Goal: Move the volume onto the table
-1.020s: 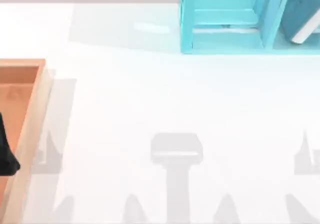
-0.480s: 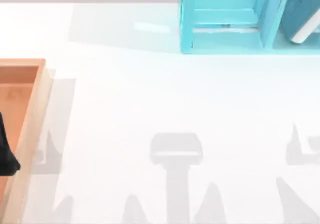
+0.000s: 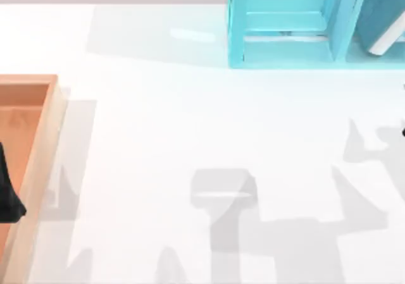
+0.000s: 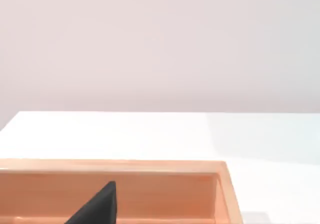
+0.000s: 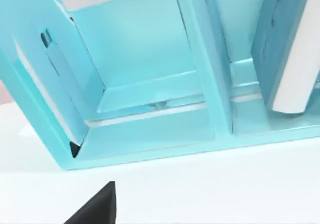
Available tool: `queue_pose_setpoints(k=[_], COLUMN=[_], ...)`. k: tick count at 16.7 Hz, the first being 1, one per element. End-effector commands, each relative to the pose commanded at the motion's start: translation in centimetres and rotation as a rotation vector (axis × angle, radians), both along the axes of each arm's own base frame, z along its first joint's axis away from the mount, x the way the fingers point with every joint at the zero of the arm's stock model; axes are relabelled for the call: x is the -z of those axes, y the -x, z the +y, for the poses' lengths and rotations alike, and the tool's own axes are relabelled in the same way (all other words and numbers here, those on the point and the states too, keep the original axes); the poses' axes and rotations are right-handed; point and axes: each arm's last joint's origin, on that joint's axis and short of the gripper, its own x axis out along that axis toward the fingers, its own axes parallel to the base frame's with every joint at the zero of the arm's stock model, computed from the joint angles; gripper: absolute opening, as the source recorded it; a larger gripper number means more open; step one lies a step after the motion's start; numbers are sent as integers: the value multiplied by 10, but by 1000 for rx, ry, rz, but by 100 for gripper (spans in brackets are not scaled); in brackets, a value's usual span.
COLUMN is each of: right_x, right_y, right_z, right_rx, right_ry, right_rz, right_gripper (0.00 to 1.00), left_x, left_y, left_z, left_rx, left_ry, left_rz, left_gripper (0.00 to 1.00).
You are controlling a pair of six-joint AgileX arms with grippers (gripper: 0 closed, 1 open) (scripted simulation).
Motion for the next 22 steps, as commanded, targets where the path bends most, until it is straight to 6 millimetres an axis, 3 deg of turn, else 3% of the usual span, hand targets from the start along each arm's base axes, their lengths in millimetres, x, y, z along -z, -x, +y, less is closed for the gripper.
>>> queue_pose_setpoints(k=[4,9,15,22], right_x=[18,59,98,104], right_y=[-56,-110,-141,-159], right_z=[-3,-13,-25,-32], right_rx=[18,71,137,174], right_ry=[-60,-104,-107,-92], right_rz=[2,-20,-68,-165], right_gripper=[100,100,100,100], left_x=[0,0,0,0], left_y=[0,0,0,0], left_z=[0,0,0,0], left_rx=[0,0,0,0], left_ry=[0,0,0,0], left_rz=[0,0,0,0], left_gripper=[100,100,100,100])
